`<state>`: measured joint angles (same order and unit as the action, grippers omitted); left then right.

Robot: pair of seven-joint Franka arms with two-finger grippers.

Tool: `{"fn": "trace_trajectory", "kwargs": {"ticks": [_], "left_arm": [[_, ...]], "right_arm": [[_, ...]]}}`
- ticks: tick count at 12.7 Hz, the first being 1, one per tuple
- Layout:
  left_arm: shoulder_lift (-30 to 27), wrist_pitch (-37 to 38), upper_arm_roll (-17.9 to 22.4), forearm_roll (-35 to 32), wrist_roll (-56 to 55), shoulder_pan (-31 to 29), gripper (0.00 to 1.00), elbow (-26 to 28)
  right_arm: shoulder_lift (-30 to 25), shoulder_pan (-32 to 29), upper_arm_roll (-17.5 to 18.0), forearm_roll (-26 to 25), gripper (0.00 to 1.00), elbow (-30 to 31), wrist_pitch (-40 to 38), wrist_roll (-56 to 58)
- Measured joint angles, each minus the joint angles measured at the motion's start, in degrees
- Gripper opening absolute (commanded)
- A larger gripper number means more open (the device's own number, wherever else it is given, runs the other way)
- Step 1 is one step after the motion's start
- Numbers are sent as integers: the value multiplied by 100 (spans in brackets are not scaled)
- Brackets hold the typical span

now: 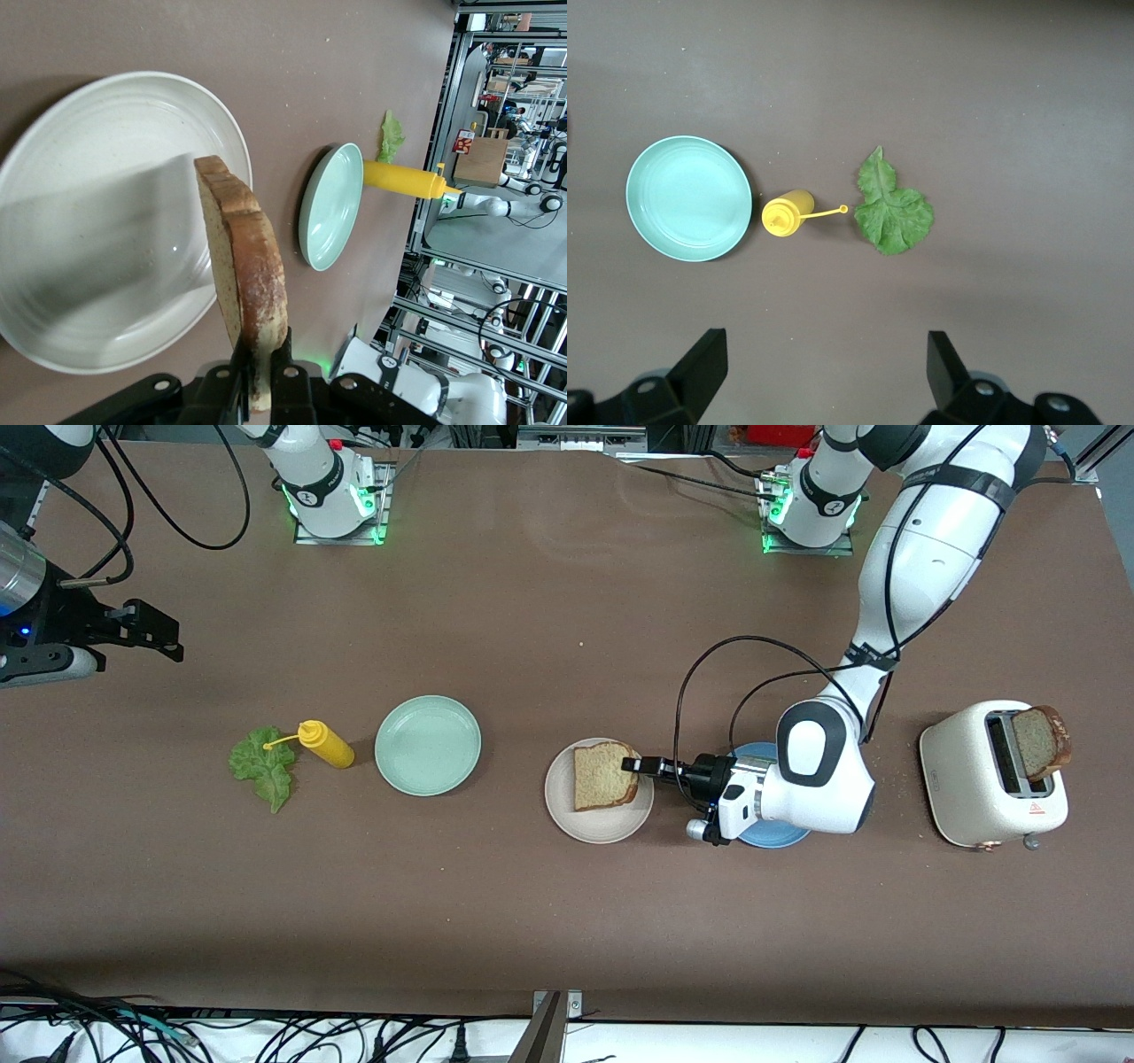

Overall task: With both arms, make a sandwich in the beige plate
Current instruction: 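Carry the bread slice with the left gripper onto the beige plate, then lay the bread flat on the beige plate and open the left gripper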

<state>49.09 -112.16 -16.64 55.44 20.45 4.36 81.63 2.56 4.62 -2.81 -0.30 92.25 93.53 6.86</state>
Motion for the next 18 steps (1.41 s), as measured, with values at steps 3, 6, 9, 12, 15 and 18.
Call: {"fn": "trace_trajectory", "kwargs": {"ticks": [3,6,9,12,15,18], "left_arm": [[159,-132,1,60,395,37,0,-15],[272,-336,0,270,741,124,100,-18],[272,-350,31,270,818,93,100,-93],[234,-347,60,-107,870,49,100,-156],[34,-262,65,-1165,867,-159,100,-199],[-252,-209,87,-2064,863,-442,100,-209]], "right_arm": [[0,0,0,0,100,0,0,0],[0,0,0,0,100,0,0,0],[0,0,0,0,100,0,0,-1],[0,0,0,0,100,0,0,-1],[0,0,0,0,100,0,0,-12],[0,1,1,0,100,-12,7,-13]]}}
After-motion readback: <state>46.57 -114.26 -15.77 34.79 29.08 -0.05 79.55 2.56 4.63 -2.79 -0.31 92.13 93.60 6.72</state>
